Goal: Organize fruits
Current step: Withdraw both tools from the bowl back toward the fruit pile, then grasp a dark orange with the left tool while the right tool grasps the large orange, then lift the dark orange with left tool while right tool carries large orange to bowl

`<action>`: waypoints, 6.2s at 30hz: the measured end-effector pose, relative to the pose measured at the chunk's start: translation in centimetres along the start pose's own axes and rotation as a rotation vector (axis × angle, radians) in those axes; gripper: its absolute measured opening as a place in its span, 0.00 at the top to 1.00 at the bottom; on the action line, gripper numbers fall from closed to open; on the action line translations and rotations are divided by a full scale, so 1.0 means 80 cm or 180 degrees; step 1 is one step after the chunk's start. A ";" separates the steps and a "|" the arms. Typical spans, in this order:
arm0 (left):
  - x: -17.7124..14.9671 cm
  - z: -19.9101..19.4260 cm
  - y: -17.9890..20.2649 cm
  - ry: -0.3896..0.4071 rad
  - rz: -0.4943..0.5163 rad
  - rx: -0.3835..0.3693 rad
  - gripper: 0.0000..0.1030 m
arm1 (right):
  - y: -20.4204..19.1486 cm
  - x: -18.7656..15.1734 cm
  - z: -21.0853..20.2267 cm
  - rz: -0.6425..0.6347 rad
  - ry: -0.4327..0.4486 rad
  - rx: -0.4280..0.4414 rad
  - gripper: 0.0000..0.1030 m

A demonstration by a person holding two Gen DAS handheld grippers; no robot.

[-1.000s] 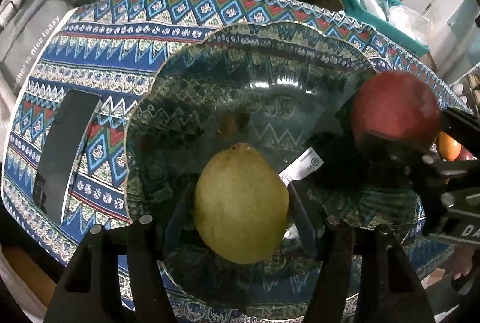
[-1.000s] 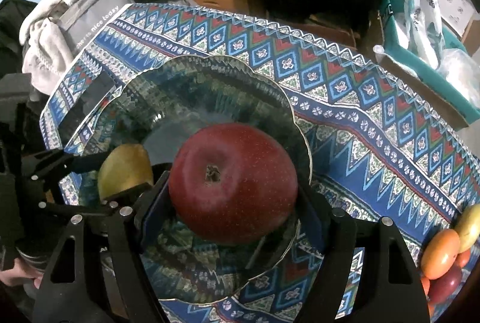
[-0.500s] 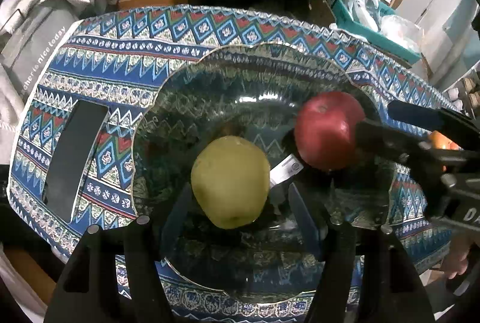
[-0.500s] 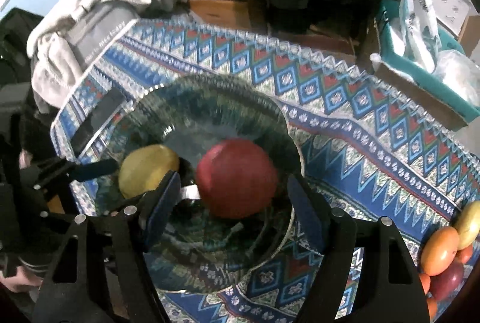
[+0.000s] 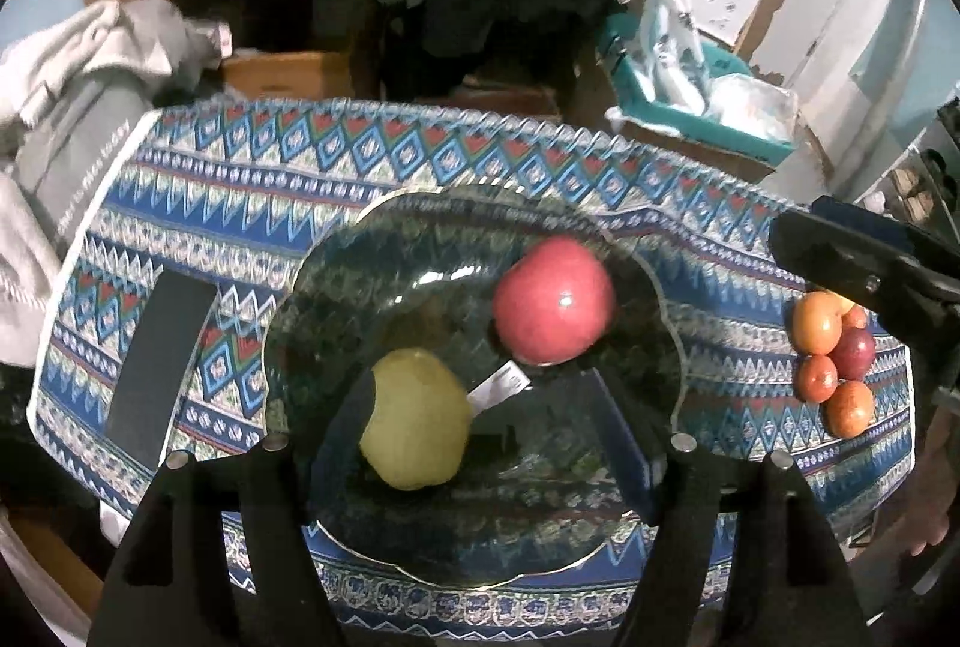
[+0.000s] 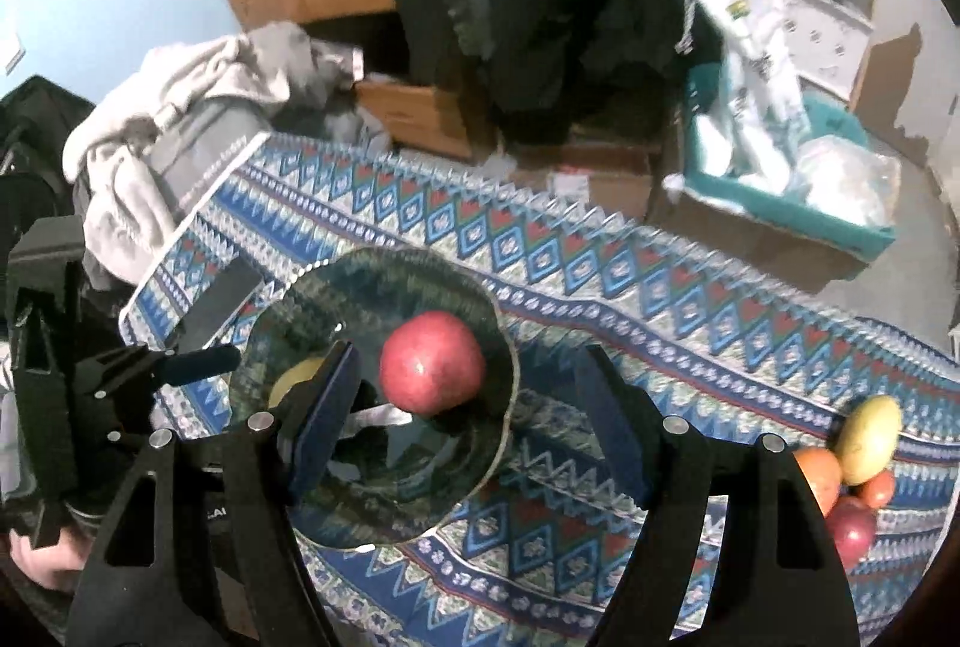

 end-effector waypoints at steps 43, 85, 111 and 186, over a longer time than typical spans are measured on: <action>0.060 -0.096 0.207 0.0571 0.0882 -0.0555 0.20 | 0.185 -0.051 -0.201 0.0685 0.0605 -0.0549 0.24; -0.010 0.077 0.320 -0.0456 0.1465 -0.0481 0.20 | 0.323 -0.210 -0.048 0.1189 -0.0724 -0.0723 0.24; -0.013 0.120 0.383 -0.0681 0.1252 -0.0790 0.20 | 0.340 -0.231 -0.046 0.1259 -0.0740 -0.0891 0.36; 0.055 -0.085 0.300 0.0715 0.1168 -0.0852 0.53 | 0.249 -0.080 -0.217 0.0781 0.0846 -0.0839 0.36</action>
Point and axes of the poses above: each gripper's, at about its wrist camera, not at the fingertips, and z roughly the way its jaws point, y to its right, x to its top, the point moved 4 cm from there along z, roughly the way its jaws point, and after that the axes turned 5 degrees about z, right-handed, at the moved point
